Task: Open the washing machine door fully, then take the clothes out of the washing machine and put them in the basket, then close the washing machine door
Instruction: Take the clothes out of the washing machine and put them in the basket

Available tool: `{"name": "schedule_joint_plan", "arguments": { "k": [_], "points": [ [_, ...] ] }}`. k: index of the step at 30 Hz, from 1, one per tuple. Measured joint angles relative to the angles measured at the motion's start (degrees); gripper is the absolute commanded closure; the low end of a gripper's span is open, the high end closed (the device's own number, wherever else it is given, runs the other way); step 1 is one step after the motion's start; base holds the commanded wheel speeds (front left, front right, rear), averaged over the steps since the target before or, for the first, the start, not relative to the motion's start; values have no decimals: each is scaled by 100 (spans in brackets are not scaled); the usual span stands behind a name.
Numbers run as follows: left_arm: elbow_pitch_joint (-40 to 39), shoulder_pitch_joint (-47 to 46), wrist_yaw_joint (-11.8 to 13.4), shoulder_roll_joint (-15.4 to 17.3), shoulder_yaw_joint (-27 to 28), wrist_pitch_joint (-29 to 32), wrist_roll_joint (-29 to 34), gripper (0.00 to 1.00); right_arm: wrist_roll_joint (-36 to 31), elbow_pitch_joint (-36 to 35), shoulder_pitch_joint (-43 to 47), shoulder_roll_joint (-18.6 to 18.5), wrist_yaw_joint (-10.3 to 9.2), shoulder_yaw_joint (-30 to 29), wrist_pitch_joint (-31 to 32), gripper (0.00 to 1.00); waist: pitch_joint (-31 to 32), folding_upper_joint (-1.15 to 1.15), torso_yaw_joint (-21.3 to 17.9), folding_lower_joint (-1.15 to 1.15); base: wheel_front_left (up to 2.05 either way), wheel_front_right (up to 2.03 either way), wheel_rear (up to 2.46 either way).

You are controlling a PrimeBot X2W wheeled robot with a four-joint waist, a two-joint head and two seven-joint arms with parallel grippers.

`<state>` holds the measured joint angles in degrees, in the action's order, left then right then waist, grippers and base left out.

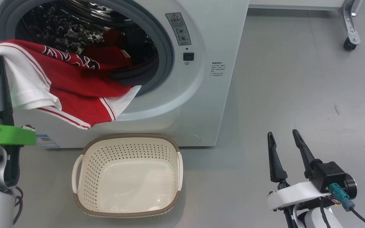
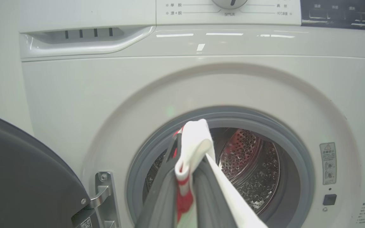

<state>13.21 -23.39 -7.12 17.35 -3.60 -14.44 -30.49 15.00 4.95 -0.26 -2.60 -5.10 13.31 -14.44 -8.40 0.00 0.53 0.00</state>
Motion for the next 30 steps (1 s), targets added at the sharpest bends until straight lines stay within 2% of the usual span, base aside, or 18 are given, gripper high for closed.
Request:
{"name": "schedule_joint_plan", "arguments": {
  "k": [8, 14, 17, 23, 30],
  "points": [
    [-1143, 52, 0, -174, 320, -12, 204, 100, 1, 1, 80, 1, 54, -62, 0, 0, 48, 0, 41, 0, 0, 0, 0],
    [-1585, 158, 0, -259, 327, -32, 336, 100, 9, 1, 87, 1, 98, -71, 0, 0, 86, 0, 69, 0, 0, 0, 0],
    [-1574, 409, 0, -277, 230, -32, 343, 100, 9, 9, 116, 1, 108, -69, 0, 0, 104, 0, 74, 0, 0, 0, 0],
    [-1192, 1095, 0, -254, -379, -25, 343, 100, 9, 25, 179, 3, 151, -62, 0, 0, 109, 0, 55, 0, 0, 0, 0],
    [-769, 1519, 0, -59, -713, 227, 363, 100, 3, 24, 191, 3, 202, 31, 0, 0, -6, 0, -8, 0, 0, 0, 0]
  ]
}}
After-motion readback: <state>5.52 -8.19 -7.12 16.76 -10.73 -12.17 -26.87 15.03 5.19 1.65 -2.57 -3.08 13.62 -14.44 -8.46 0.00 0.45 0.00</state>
